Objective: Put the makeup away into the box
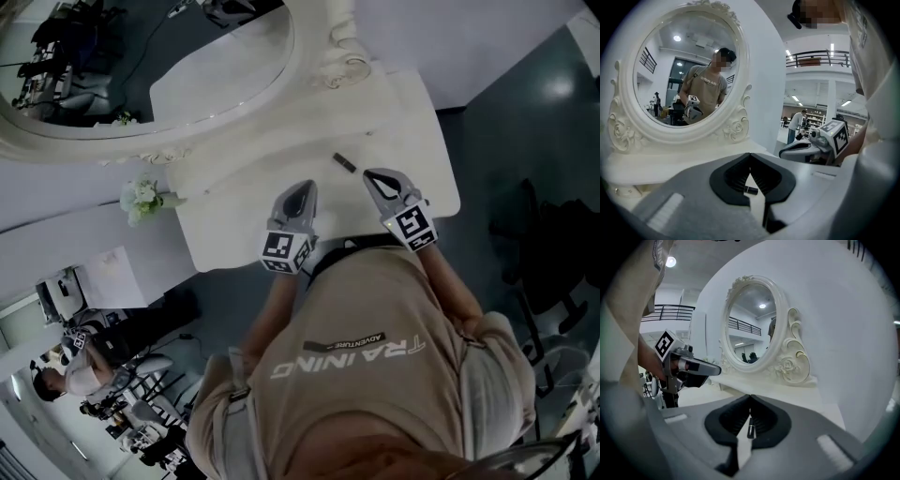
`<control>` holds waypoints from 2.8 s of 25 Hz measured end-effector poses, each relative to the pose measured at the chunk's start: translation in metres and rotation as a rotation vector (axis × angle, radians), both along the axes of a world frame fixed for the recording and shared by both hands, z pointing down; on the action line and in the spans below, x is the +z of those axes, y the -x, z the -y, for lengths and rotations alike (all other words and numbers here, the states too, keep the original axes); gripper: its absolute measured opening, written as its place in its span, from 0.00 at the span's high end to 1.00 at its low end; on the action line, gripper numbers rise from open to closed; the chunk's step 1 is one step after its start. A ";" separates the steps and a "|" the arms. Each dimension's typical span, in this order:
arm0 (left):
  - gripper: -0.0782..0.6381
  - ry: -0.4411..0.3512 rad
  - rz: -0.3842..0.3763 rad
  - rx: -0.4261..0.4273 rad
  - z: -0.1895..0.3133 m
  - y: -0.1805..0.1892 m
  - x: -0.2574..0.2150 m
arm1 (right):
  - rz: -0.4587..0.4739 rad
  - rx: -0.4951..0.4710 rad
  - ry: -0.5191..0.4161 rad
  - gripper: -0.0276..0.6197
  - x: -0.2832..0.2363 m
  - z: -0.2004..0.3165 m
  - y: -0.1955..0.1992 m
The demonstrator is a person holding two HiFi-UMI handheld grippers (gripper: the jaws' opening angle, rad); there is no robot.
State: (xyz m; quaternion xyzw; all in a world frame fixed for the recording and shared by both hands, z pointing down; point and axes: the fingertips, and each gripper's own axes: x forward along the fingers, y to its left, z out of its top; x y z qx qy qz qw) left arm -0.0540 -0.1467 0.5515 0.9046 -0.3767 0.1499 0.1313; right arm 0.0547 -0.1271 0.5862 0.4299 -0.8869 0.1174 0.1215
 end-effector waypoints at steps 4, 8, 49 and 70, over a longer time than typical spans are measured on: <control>0.88 -0.045 0.023 -0.025 0.026 -0.015 -0.009 | 0.028 -0.029 -0.008 0.95 -0.001 0.029 -0.009; 0.88 -0.059 0.067 -0.016 0.038 -0.030 -0.003 | 0.045 -0.062 0.002 0.95 0.001 0.043 -0.011; 0.88 -0.010 -0.150 -0.039 0.013 0.058 0.019 | -0.126 0.365 0.423 0.80 0.140 0.075 -0.039; 0.88 0.035 -0.075 -0.005 -0.003 0.061 0.023 | -0.157 0.494 0.484 0.78 0.154 0.112 -0.037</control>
